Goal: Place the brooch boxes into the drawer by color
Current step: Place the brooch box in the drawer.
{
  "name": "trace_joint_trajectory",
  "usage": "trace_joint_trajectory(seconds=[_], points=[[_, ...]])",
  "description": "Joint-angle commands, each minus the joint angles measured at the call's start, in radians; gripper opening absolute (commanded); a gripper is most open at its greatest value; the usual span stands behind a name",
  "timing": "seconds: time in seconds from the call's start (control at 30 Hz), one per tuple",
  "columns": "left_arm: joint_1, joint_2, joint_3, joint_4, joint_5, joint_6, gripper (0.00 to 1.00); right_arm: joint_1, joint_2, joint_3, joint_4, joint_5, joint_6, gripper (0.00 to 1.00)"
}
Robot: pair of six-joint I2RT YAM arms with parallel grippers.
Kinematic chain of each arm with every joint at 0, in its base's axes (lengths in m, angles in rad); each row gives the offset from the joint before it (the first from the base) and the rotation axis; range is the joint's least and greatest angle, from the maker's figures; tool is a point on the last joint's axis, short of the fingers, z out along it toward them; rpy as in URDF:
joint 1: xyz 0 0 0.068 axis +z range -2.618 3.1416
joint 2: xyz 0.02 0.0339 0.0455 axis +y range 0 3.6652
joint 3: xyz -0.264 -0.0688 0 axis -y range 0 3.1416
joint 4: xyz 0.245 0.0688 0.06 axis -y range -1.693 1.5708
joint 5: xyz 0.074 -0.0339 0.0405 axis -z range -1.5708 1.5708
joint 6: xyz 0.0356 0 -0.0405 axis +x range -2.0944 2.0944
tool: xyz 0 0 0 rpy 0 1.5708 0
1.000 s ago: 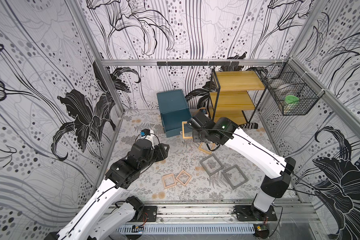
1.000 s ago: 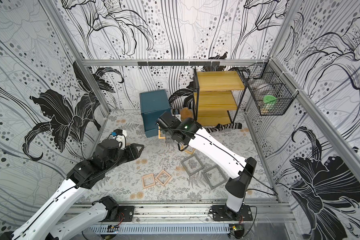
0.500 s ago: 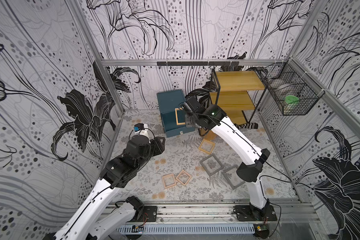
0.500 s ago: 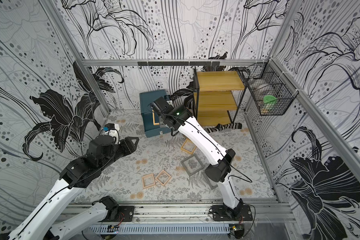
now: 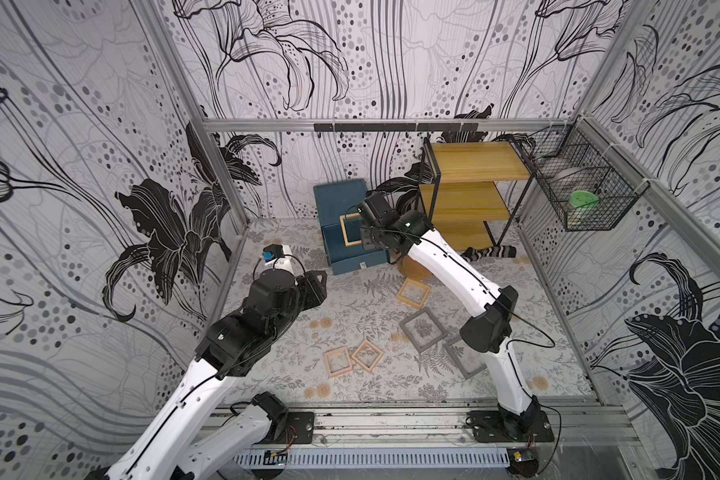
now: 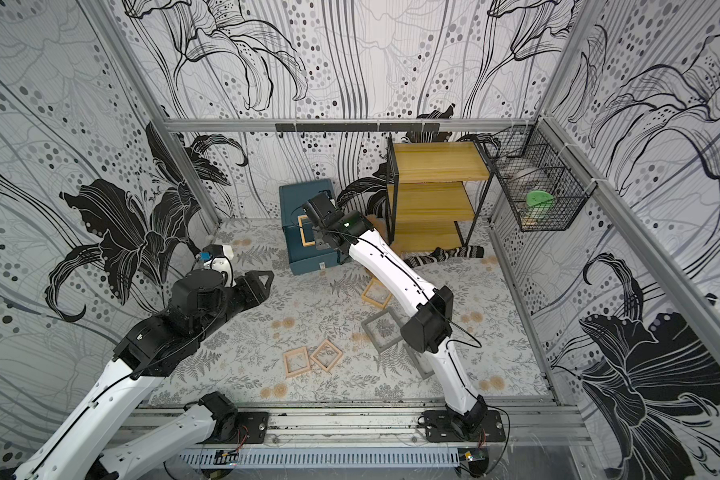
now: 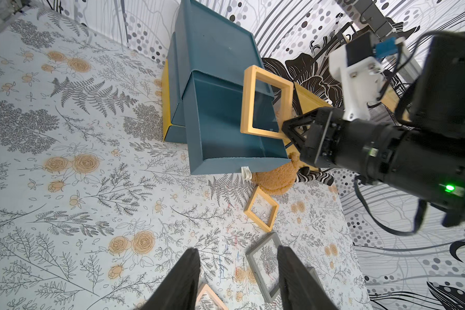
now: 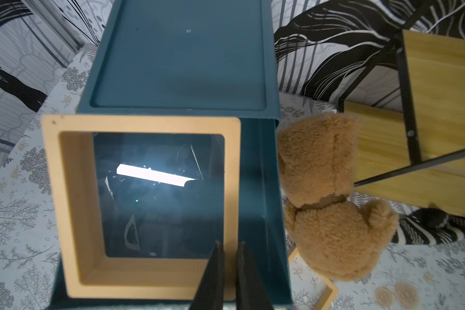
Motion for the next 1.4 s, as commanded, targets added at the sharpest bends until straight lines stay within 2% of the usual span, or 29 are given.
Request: trace_joint_trajectory(seconds=[0.0, 0.13, 0.27, 0.7, 1.07, 1.37], points=[[-0.002, -0.007, 0.022, -0.007, -0.018, -0.007, 0.52, -0.016, 0.041, 0.033, 0.021, -0.039, -0.025, 0.0], [-0.002, -0.01, 0.018, -0.012, -0.017, -0.009, 0.52, -0.023, 0.066, 0.023, 0.053, -0.06, -0.042, 0.0], [-0.002, -0.008, 0.014, -0.006, -0.012, -0.012, 0.52, -0.03, 0.11, 0.07, 0.02, -0.078, -0.049, 0.0], [-0.001, 0.012, 0.012, 0.019, 0.005, -0.01, 0.52, -0.05, 0.158, 0.077, -0.014, -0.113, -0.043, 0.0], [-0.002, 0.015, 0.012, 0.021, 0.005, -0.01, 0.52, -0.054, 0.167, 0.085, -0.024, -0.152, -0.017, 0.22], [-0.002, 0.009, 0.009, 0.023, 0.003, -0.013, 0.52, -0.056, 0.082, 0.079, 0.021, -0.156, 0.012, 0.26]])
